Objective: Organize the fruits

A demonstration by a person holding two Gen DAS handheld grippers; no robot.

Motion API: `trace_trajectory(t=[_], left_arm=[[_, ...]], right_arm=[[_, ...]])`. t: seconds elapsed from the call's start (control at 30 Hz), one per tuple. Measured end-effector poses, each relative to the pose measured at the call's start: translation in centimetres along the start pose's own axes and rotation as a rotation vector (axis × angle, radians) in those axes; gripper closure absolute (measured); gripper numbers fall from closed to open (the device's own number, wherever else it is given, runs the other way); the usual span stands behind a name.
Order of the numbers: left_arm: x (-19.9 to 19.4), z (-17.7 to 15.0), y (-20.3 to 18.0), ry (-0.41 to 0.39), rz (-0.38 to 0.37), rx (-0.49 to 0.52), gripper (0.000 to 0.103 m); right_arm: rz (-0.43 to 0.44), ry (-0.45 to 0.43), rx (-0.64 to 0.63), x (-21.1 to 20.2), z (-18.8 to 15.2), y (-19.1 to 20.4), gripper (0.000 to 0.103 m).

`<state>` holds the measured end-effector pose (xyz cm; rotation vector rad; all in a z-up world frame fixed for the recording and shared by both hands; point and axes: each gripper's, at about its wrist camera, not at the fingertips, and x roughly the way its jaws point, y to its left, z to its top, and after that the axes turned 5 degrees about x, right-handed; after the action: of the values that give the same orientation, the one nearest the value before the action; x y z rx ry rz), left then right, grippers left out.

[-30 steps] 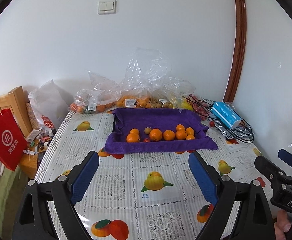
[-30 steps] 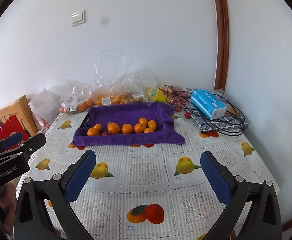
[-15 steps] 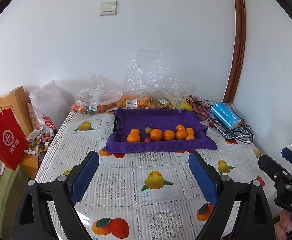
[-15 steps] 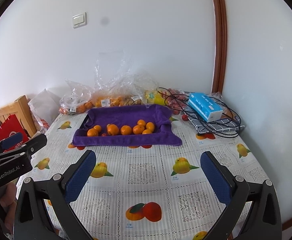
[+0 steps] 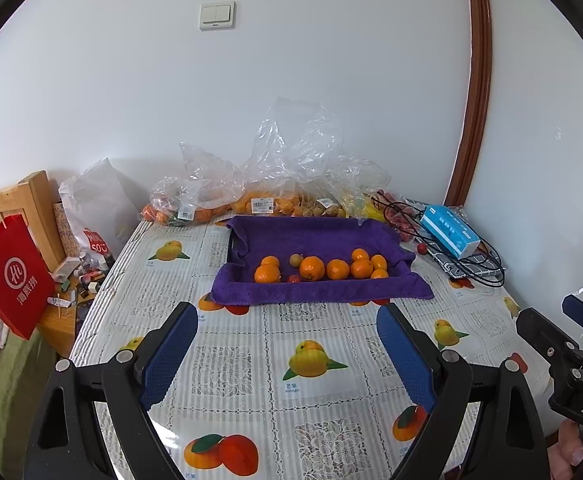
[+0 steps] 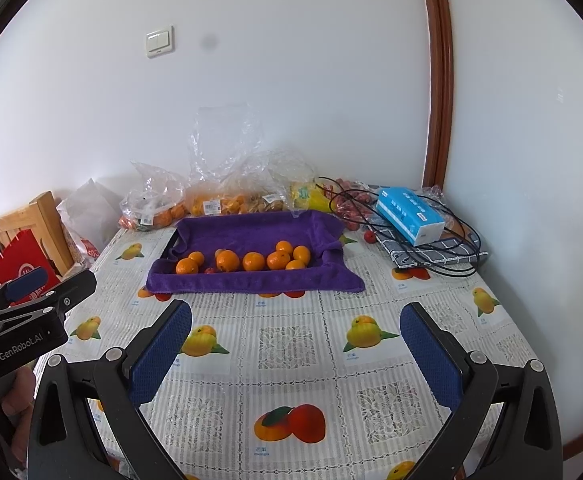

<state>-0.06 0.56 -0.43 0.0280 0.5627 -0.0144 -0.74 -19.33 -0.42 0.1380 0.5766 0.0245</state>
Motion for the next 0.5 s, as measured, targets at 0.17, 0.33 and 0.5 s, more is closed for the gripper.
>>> trace_trajectory(t=[0.17, 0.33, 0.5], left_arm=[[-0.02, -0.03, 0.08, -0.001, -0.001, 0.002, 0.012], [-0.04, -0.05, 0.10, -0.002, -0.002, 0.001, 0.012], [-0.24, 0.01, 0.18, -0.005, 0.001, 0.002, 0.012]], right_arm=[[0.002, -0.002, 0.006, -0.05, 0.09, 0.08, 0.000], [0.004, -0.003, 0.008, -0.06, 0.12, 0.05, 0.000], [0.002, -0.004, 0.009, -0.11, 0.22, 0.01, 0.000]])
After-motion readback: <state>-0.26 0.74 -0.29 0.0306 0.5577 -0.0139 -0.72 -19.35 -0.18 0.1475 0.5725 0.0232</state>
